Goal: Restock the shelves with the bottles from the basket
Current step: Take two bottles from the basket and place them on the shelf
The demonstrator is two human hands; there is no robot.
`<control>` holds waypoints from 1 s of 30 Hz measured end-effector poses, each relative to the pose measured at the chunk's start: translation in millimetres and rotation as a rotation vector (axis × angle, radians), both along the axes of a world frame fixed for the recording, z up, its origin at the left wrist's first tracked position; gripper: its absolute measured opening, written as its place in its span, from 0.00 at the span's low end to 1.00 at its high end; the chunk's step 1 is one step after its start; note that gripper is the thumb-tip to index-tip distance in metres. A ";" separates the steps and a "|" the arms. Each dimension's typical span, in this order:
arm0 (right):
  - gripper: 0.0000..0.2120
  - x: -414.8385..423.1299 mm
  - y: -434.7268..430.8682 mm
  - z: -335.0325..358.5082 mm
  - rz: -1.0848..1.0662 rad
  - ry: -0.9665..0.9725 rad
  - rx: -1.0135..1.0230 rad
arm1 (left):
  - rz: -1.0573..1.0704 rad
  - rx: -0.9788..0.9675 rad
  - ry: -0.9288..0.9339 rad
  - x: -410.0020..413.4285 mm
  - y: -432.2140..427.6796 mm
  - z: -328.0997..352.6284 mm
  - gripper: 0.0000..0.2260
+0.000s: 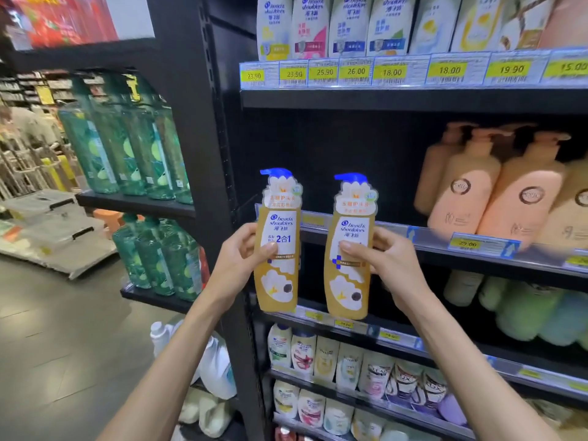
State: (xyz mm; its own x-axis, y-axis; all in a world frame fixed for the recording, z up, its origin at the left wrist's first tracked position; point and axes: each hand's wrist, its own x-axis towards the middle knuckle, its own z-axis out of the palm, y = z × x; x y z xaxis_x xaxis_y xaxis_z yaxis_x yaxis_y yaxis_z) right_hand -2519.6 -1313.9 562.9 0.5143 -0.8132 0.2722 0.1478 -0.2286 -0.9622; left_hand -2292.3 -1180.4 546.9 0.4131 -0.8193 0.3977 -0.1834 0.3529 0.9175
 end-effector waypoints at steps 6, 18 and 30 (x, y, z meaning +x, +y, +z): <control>0.17 35.2 -7.1 22.1 -0.035 -0.081 0.047 | -0.041 0.012 -0.008 26.9 -8.2 9.0 0.24; 0.16 87.4 -34.3 48.2 -0.265 -0.328 0.200 | -0.127 0.058 -0.025 61.0 -16.7 3.2 0.27; 0.19 133.7 -63.7 59.2 -0.365 -0.541 0.188 | -0.090 0.021 -0.023 77.8 -16.9 2.0 0.28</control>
State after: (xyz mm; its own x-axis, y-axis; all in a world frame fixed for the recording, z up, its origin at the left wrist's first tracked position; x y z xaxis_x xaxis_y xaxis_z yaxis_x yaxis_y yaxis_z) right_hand -2385.9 -1377.6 622.1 0.0293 -0.9676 0.2507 0.5651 -0.1908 -0.8026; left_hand -2214.5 -1197.3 548.9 0.3286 -0.8610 0.3883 -0.1726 0.3494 0.9209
